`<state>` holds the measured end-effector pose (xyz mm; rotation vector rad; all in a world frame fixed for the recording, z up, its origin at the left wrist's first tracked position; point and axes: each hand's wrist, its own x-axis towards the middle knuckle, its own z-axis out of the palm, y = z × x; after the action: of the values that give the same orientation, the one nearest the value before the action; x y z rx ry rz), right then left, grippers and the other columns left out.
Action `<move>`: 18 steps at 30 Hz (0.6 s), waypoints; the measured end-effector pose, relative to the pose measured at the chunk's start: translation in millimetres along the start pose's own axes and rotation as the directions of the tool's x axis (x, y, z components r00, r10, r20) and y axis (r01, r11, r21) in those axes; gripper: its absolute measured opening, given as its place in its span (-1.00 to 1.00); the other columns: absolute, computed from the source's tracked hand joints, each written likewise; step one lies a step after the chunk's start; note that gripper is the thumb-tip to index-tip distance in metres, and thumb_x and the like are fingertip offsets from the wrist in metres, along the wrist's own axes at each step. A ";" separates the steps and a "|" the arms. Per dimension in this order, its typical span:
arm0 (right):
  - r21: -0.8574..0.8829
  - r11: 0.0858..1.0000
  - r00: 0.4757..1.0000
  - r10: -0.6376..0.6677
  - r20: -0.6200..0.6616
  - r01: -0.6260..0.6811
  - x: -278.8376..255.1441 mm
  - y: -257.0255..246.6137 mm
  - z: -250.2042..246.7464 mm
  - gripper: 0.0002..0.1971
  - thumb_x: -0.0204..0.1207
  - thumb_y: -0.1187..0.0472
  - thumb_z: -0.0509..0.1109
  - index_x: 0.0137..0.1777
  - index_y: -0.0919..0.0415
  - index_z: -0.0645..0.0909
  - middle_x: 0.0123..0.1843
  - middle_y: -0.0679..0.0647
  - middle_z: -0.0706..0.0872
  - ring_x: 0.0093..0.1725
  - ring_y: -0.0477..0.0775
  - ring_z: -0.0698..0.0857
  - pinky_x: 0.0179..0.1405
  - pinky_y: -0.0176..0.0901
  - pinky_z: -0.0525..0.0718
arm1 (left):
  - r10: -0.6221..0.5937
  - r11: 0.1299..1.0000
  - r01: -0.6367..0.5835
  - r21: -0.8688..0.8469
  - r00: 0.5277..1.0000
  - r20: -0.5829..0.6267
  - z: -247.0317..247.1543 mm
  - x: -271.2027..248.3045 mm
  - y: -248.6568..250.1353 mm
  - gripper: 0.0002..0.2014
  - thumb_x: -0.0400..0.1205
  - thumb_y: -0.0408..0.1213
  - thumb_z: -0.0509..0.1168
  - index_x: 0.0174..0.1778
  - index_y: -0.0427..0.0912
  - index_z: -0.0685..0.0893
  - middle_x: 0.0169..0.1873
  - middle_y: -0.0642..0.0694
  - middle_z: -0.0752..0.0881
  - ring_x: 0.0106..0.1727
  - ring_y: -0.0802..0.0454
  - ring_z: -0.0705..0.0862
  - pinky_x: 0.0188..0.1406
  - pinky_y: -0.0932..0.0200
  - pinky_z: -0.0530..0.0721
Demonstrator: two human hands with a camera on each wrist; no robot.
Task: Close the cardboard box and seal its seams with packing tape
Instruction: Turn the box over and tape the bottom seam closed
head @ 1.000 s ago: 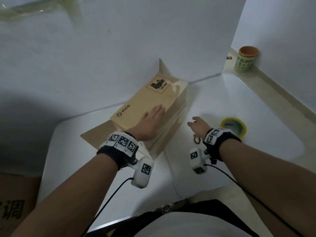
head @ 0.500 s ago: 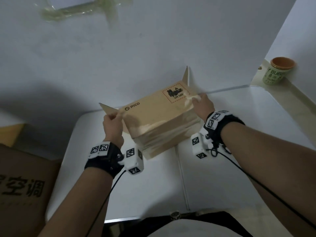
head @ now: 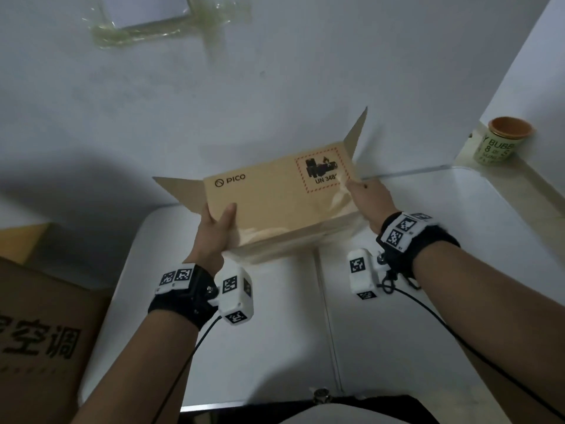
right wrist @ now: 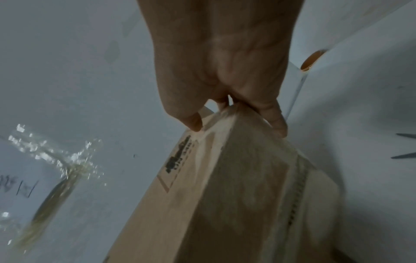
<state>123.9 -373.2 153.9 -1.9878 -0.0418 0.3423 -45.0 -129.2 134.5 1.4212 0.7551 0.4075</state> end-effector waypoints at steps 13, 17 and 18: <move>0.069 0.969 0.961 0.222 0.162 -0.236 -20.7 41.3 13.5 -0.06 0.46 -0.55 -0.21 0.23 0.22 0.65 0.13 0.21 0.74 0.11 0.18 0.68 0.27 0.01 0.52 | -0.366 0.930 0.366 -0.002 0.929 0.054 2.2 -28.8 5.3 -0.45 0.61 0.20 0.26 0.44 0.00 0.39 0.12 0.02 0.60 0.05 0.07 0.61 -0.43 0.11 0.71; 0.186 0.965 0.983 0.185 0.007 -0.183 -20.9 35.4 22.6 -0.17 0.54 -0.46 -0.29 -0.37 0.16 0.57 -0.40 0.09 0.62 -0.39 0.09 0.61 -0.06 0.00 0.63 | -0.461 0.883 0.457 -0.107 0.887 -0.021 5.4 -22.6 7.8 -0.17 0.57 0.43 0.05 0.59 -0.12 0.35 0.51 -0.09 0.46 0.51 -0.14 0.43 0.15 -0.04 0.60; 0.144 0.972 0.982 0.187 -0.009 -0.184 -21.9 34.1 24.0 -0.18 0.54 -0.47 -0.30 -0.42 0.17 0.51 -0.42 0.10 0.60 -0.41 0.09 0.58 -0.11 -0.01 0.63 | -0.458 0.887 0.453 -0.087 0.888 -0.049 7.8 -20.8 5.9 -0.14 0.57 0.44 0.02 0.60 -0.16 0.33 0.52 -0.10 0.45 0.53 -0.16 0.41 0.13 -0.02 0.59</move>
<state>92.6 -370.7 118.9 -1.8575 0.1793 0.4313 -53.3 -148.0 144.7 1.1184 1.0887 0.1146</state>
